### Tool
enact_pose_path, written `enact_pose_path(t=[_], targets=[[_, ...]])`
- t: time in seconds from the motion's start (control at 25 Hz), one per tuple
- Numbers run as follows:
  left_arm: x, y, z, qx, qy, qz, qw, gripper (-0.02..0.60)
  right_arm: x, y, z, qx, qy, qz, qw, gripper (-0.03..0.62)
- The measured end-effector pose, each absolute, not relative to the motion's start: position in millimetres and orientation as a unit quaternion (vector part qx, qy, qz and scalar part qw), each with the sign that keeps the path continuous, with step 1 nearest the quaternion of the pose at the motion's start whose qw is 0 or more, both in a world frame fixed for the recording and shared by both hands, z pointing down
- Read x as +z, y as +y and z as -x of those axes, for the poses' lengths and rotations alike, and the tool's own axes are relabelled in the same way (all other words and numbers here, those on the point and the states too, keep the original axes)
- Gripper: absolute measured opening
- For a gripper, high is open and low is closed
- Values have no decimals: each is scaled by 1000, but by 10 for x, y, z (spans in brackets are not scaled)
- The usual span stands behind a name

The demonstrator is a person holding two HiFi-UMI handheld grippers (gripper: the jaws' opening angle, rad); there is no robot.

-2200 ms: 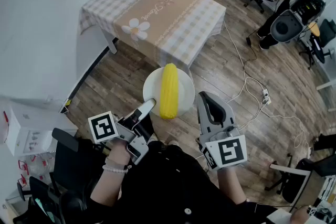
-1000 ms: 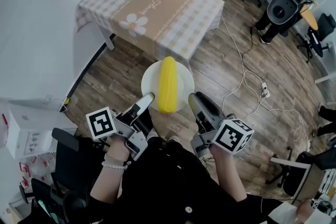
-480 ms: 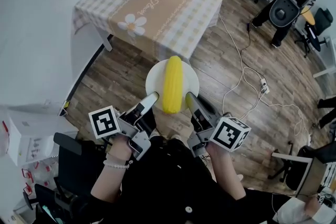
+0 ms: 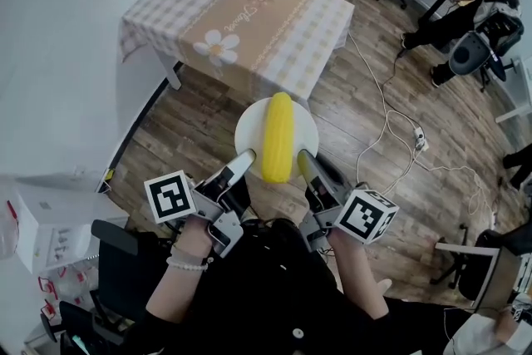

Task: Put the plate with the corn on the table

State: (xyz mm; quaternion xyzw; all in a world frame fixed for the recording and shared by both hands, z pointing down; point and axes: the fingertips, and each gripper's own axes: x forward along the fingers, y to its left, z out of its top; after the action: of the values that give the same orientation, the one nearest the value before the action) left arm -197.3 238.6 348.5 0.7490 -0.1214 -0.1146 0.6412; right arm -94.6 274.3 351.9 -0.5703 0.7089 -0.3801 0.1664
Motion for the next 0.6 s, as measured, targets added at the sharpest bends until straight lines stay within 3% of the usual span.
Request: enact_pose_path(t=[0.6], targets=[[3515,2333,2085,-113,-122,-751,639,31,3538,2691,1048,-376,710,572,164,127]])
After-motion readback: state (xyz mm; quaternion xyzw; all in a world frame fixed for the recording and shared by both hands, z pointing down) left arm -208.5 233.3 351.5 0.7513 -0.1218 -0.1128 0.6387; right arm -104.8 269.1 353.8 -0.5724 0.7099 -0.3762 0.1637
